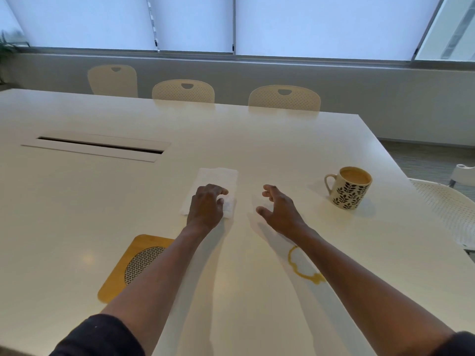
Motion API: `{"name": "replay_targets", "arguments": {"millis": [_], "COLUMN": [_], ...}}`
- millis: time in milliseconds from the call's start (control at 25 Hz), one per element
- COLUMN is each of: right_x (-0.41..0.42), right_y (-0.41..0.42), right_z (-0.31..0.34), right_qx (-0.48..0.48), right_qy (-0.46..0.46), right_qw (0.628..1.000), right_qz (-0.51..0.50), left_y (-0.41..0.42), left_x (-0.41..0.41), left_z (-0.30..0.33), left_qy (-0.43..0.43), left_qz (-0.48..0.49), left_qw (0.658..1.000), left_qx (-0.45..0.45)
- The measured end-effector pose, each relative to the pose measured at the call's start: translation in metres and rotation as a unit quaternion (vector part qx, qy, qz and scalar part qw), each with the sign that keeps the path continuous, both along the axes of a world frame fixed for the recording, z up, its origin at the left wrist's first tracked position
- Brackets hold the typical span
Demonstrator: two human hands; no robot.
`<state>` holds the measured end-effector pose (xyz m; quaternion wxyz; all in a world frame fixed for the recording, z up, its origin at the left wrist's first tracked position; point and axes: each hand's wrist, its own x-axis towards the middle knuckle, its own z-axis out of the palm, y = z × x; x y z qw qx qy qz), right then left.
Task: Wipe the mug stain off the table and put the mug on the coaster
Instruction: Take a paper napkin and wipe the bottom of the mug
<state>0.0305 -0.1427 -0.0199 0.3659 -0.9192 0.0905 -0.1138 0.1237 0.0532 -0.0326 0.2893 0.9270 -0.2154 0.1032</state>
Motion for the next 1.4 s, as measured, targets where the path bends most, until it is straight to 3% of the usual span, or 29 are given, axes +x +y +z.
{"name": "replay_targets", "arguments": {"millis": [120, 640, 1200, 1400], "right_x": [0.015, 0.046, 0.052, 0.053], "right_y": [0.019, 0.060, 0.062, 0.062], "right_z": [-0.001, -0.017, -0.017, -0.013], "right_qx": [-0.009, -0.091, -0.091, -0.077], "right_qy": [0.013, 0.053, -0.013, -0.031], "right_qw": [1.000, 0.987, 0.992, 0.995], "right_qz": [0.027, 0.117, 0.088, 0.059], "left_y": [0.019, 0.061, 0.059, 0.054], "left_x": [0.008, 0.027, 0.035, 0.033], "left_z": [0.000, -0.011, 0.002, 0.015], "left_qy": [-0.014, 0.078, -0.028, -0.104], "left_qz": [-0.028, -0.128, -0.126, -0.112], "left_qw": [0.999, 0.984, 0.989, 0.987], "left_qx": [-0.005, 0.098, 0.070, 0.043]}}
